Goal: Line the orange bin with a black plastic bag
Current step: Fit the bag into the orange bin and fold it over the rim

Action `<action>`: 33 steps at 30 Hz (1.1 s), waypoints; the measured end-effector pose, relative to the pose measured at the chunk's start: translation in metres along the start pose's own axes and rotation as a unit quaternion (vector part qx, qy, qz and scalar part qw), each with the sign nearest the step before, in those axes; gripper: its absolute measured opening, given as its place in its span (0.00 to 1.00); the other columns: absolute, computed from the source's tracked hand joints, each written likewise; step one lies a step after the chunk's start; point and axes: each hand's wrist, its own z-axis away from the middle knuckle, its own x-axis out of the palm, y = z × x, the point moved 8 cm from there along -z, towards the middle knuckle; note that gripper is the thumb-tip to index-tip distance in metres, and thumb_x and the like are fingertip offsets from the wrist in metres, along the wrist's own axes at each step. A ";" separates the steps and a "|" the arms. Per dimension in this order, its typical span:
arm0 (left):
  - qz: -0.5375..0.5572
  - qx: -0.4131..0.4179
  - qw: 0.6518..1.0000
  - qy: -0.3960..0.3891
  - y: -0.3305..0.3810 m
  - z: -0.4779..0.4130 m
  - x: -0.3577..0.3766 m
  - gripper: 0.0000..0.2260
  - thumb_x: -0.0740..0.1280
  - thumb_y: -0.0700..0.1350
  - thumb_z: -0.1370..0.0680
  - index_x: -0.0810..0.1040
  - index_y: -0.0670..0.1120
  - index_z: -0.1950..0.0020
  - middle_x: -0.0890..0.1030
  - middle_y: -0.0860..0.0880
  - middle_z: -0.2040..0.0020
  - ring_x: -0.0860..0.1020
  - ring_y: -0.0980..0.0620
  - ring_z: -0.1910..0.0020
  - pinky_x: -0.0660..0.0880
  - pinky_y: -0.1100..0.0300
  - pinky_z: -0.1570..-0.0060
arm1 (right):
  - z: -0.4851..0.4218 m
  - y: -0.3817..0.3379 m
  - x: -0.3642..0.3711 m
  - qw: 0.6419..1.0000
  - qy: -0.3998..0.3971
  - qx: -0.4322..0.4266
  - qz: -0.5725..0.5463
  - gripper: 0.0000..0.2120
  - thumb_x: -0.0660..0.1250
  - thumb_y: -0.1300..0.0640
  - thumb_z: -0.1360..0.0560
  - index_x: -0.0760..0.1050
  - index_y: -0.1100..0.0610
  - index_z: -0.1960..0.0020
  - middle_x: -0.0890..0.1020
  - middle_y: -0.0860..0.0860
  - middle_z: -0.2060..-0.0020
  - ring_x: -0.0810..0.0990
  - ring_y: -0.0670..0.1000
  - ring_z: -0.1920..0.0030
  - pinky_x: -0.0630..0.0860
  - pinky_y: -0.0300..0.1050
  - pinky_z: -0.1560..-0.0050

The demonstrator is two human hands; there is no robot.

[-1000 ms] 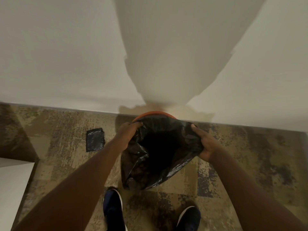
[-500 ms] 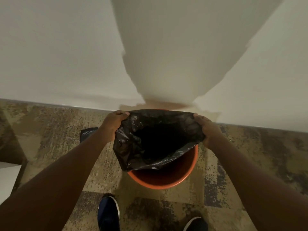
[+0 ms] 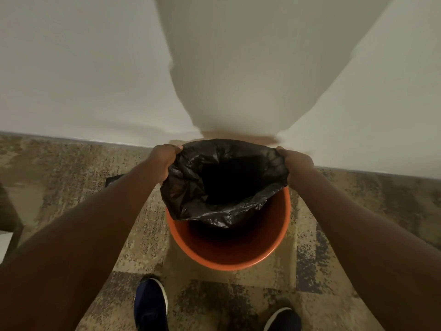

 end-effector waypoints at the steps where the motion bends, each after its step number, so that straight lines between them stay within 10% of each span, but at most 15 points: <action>1: -0.008 -0.003 1.000 0.000 0.000 -0.001 0.002 0.14 0.70 0.46 0.19 0.80 0.39 0.37 0.83 0.39 0.40 0.81 0.38 0.41 0.78 0.42 0.38 | -0.003 0.000 -0.001 1.000 0.002 -0.002 0.009 0.08 0.71 0.53 0.22 0.76 0.51 0.59 0.79 0.48 0.61 0.77 0.47 0.64 0.77 0.42 0.60; 5: -0.045 -0.014 0.999 -0.018 0.000 0.000 0.003 0.13 0.72 0.45 0.20 0.82 0.38 0.40 0.84 0.39 0.44 0.84 0.39 0.47 0.81 0.44 0.42 | -0.009 0.011 -0.009 1.000 0.017 0.018 0.012 0.08 0.75 0.53 0.25 0.80 0.57 0.52 0.83 0.52 0.55 0.83 0.53 0.56 0.83 0.50 0.49; 11: -0.107 -0.033 0.991 -0.076 -0.018 0.012 -0.015 0.09 0.71 0.46 0.21 0.80 0.42 0.57 0.86 0.46 0.66 0.84 0.46 0.72 0.75 0.62 0.82 | 0.006 0.042 -0.028 0.988 -0.041 0.093 0.115 0.12 0.72 0.56 0.23 0.81 0.63 0.44 0.85 0.58 0.45 0.86 0.58 0.48 0.83 0.57 0.42; 16: -0.023 -0.098 0.981 -0.168 -0.050 0.029 -0.024 0.13 0.73 0.47 0.23 0.82 0.38 0.45 0.86 0.37 0.45 0.87 0.40 0.50 0.84 0.48 0.51 | 0.041 0.059 -0.037 0.980 -0.152 0.127 -0.012 0.22 0.73 0.52 0.25 0.77 0.65 0.37 0.83 0.62 0.44 0.84 0.62 0.46 0.82 0.54 0.51; 21: 0.085 -0.110 0.969 -0.204 -0.077 0.053 -0.033 0.16 0.72 0.37 0.26 0.79 0.34 0.40 0.85 0.38 0.42 0.86 0.40 0.46 0.86 0.50 0.56 | 0.065 0.069 -0.050 0.979 -0.184 0.080 -0.023 0.22 0.74 0.50 0.30 0.79 0.64 0.43 0.83 0.58 0.50 0.82 0.56 0.51 0.79 0.46 0.56; 26: 0.107 -0.101 0.978 -0.147 -0.115 0.062 -0.046 0.20 0.67 0.33 0.21 0.73 0.35 0.29 0.78 0.35 0.31 0.76 0.36 0.31 0.71 0.41 0.28 | 0.075 0.082 -0.059 0.980 -0.189 0.054 0.020 0.20 0.73 0.57 0.26 0.77 0.59 0.34 0.83 0.59 0.47 0.80 0.54 0.55 0.74 0.46 0.60; 33: 0.164 -0.142 0.975 -0.054 -0.162 0.086 -0.054 0.04 0.67 0.32 0.21 0.77 0.39 0.49 0.81 0.40 0.48 0.81 0.44 0.51 0.79 0.49 0.59 | 0.095 0.097 -0.073 0.983 -0.170 0.058 -0.035 0.21 0.75 0.55 0.31 0.78 0.60 0.40 0.84 0.59 0.49 0.82 0.59 0.49 0.76 0.55 0.41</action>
